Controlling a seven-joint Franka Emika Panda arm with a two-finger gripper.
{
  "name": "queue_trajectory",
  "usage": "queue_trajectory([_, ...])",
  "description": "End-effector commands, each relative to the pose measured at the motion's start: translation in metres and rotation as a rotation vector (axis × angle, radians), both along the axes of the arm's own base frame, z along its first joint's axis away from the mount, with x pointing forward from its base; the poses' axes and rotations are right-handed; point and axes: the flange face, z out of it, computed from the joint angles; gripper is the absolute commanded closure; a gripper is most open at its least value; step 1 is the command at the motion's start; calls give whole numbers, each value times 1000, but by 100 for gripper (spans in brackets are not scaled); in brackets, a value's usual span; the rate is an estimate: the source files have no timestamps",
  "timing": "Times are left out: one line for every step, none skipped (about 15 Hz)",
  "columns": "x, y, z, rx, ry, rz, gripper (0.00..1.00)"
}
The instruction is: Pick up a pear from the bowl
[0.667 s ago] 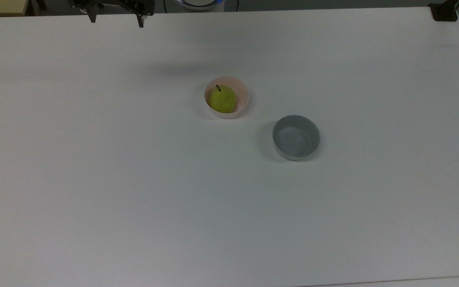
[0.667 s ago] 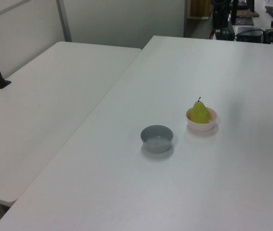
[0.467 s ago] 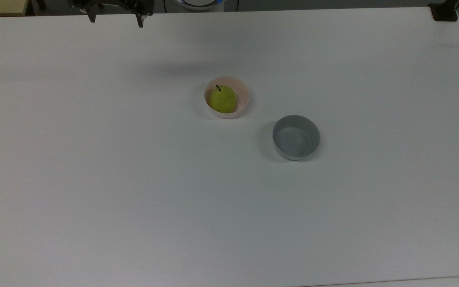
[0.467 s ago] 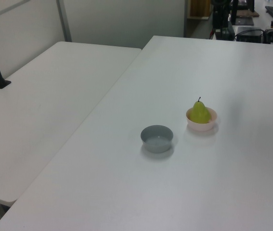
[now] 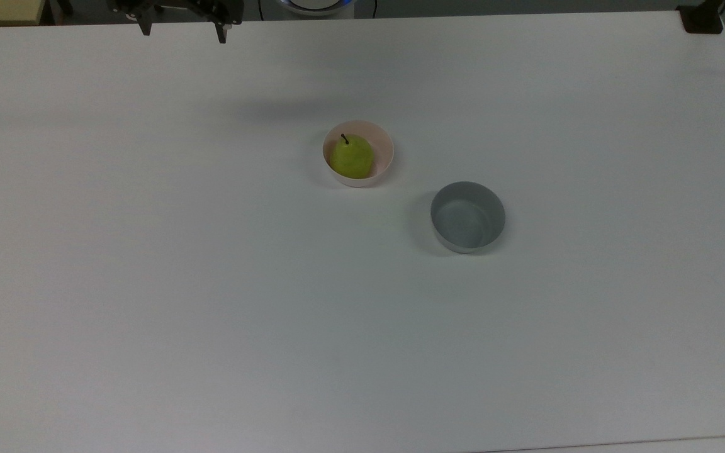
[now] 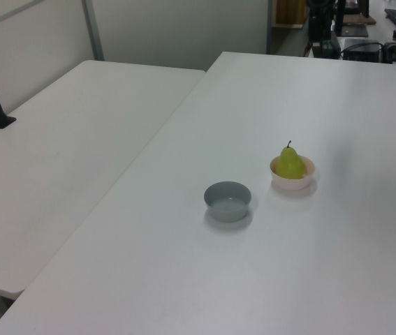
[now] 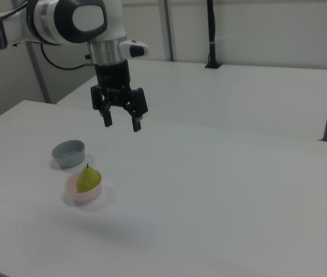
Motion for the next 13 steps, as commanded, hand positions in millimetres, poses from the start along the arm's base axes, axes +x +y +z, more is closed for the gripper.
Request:
queue_trajectory([-1, -2, 4, 2, -2, 1, 0])
queue_trajectory([-1, -2, 4, 2, -2, 1, 0])
queue_trajectory([-2, -4, 4, 3, -2, -2, 0])
queue_trajectory([-3, -9, 4, 2, -3, -11, 0])
queue_trajectory([-3, -9, 4, 4, -3, -11, 0])
queue_trajectory([-3, -8, 4, 5, -1, -10, 0])
queue_trajectory([-2, -8, 4, 5, -1, -8, 0])
queue_trajectory([-2, -8, 4, 5, -1, -8, 0])
queue_trajectory([-2, -8, 4, 5, -3, -8, 0])
queue_trajectory([-3, -11, 4, 9, -4, 1, 0])
queue_trajectory([-4, -12, 5, 11, -2, 19, 0])
queue_trajectory([-4, -12, 8, 12, -4, 29, 0])
queue_trajectory([-4, -15, 11, 11, -7, 26, 0])
